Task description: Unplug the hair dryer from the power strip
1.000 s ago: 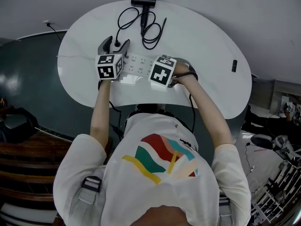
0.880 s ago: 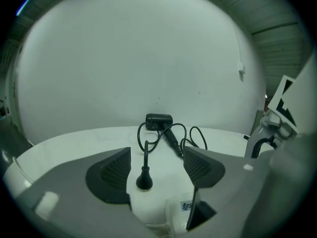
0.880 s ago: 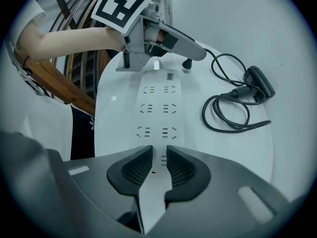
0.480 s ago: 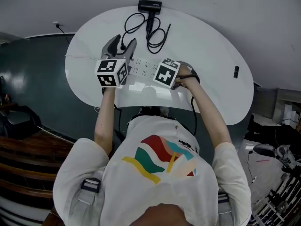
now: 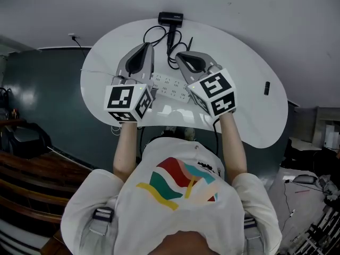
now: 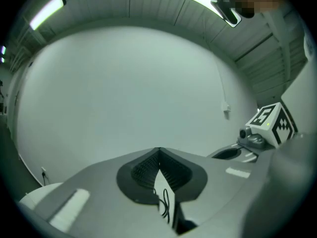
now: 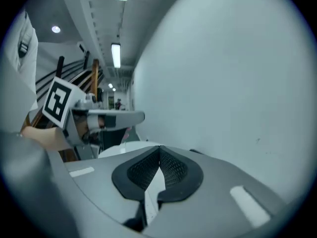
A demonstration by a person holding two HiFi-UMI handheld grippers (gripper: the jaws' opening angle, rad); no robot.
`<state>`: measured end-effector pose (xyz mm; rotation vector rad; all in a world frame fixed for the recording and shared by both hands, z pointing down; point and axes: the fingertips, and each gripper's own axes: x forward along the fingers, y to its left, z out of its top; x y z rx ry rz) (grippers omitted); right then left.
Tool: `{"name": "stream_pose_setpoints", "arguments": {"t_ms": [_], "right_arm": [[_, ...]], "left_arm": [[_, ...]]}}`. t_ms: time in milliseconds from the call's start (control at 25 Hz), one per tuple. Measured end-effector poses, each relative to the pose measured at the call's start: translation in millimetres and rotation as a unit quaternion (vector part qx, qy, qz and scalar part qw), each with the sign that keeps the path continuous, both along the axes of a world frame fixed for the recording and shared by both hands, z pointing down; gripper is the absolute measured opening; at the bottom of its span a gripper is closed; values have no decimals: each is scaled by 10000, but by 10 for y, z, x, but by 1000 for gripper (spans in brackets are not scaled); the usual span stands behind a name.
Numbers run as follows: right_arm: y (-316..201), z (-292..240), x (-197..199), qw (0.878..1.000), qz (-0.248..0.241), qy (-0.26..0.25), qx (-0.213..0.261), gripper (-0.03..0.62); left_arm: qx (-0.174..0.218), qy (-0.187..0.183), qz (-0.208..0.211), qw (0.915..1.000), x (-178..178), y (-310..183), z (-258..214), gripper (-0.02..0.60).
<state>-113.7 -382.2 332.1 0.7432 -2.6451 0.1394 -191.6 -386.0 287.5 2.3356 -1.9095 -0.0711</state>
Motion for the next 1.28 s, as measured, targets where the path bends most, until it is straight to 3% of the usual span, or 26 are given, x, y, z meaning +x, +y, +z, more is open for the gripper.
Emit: {"name": "stream_pose_setpoints", "arguments": {"t_ms": [160, 280, 480, 960, 1280], "right_arm": [[113, -791, 352, 9831, 907, -1305, 909, 14], [255, -1065, 653, 9655, 1404, -1713, 1370, 14], [473, -1137, 913, 9537, 1710, -1655, 1839, 14], [593, -1147, 1080, 9486, 1815, -1661, 1990, 12], [615, -1164, 1087, 9499, 1766, -1635, 1996, 12]], "left_arm": [[434, -71, 34, 9990, 182, 211, -425, 0], [700, -272, -2, 9972, 317, 377, -646, 0], [989, -513, 54, 9938, 543, 523, -829, 0], [1117, -718, -10, 9911, 705, 667, -868, 0], [859, -803, -201, 9929, 681, 701, -802, 0]]}}
